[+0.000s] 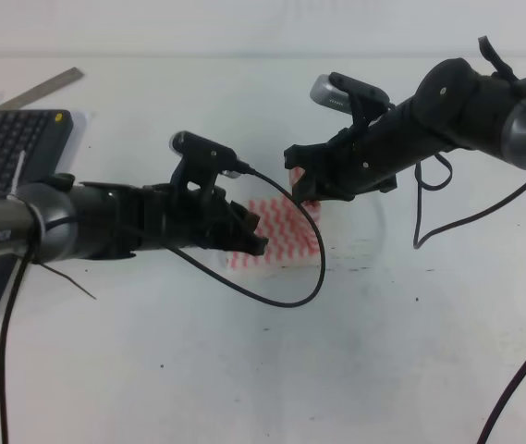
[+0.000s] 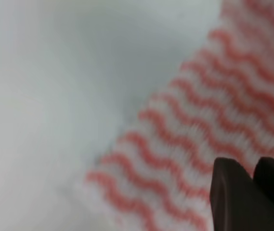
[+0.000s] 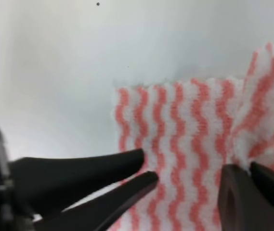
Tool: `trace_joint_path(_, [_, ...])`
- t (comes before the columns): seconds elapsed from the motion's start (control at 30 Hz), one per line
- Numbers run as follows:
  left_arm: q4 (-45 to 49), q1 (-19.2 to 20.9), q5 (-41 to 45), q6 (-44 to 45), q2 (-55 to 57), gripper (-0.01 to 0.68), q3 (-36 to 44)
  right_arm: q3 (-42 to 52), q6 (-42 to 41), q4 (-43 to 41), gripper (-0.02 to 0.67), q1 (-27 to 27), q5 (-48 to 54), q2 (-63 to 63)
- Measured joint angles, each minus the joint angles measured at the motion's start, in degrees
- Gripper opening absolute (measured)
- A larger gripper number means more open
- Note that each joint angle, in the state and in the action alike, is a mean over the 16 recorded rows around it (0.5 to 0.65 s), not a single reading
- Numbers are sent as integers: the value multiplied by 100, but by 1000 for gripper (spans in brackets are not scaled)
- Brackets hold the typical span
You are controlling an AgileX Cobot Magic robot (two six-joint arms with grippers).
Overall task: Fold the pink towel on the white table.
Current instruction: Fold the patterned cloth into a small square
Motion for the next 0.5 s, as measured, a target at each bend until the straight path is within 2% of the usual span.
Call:
trace_joint_path(0.23, [31,1,-153,8,-135,87,4,0,-5,-1,-12,1,36,-8])
trace_joint_path(0.5, [110,26,-391,-375,-174,87,133,0,-8,-1,-12,-1,105,8])
